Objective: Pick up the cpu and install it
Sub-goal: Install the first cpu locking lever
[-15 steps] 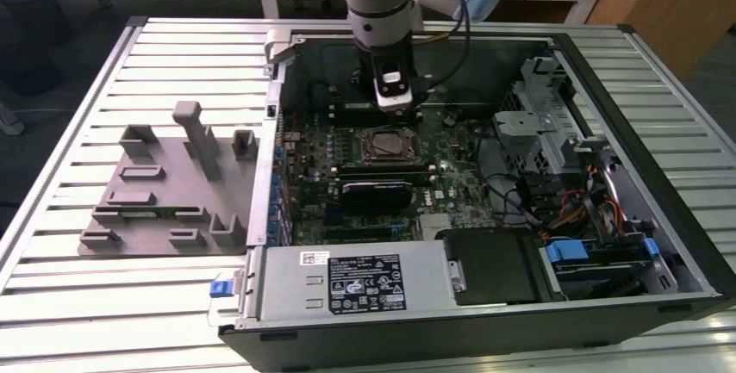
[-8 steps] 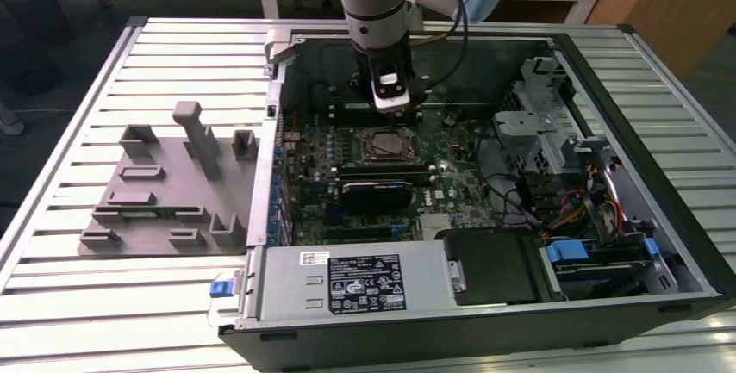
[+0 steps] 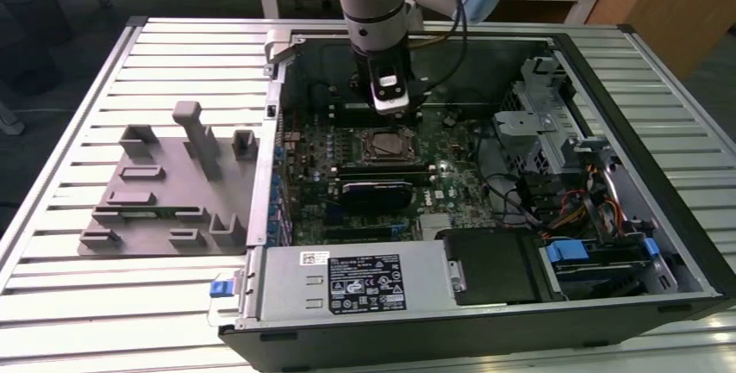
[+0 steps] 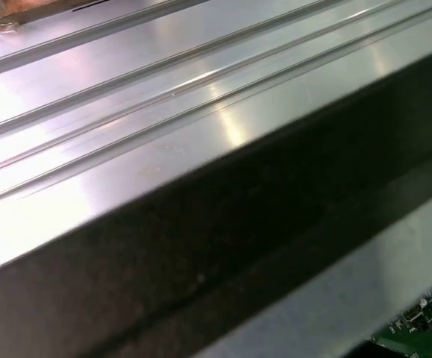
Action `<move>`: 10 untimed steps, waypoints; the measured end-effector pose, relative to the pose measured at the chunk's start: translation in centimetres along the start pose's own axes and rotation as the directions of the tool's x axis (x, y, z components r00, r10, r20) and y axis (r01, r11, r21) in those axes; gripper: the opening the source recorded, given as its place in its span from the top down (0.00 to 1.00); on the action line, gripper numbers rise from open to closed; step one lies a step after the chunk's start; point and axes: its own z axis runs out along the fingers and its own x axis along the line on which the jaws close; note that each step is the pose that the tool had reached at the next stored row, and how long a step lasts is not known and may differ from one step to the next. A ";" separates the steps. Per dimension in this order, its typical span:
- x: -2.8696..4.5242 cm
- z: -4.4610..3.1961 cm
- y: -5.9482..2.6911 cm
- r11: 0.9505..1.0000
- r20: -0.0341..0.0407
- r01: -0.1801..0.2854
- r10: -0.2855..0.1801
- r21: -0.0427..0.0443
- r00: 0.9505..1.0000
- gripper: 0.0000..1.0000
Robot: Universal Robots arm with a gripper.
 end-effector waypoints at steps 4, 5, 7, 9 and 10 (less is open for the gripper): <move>0.00 0.05 -0.03 1.000 0.000 0.000 0.000 0.000 1.000 0.89; -0.01 0.06 -0.04 1.000 0.000 0.000 0.000 0.000 1.000 0.89; -0.02 0.07 -0.07 1.000 0.000 0.000 0.000 0.000 1.000 0.89; -0.04 0.08 -0.11 1.000 0.000 0.000 0.000 0.000 1.000 0.89; -0.06 0.08 -0.14 1.000 0.000 0.000 0.000 0.000 1.000 0.89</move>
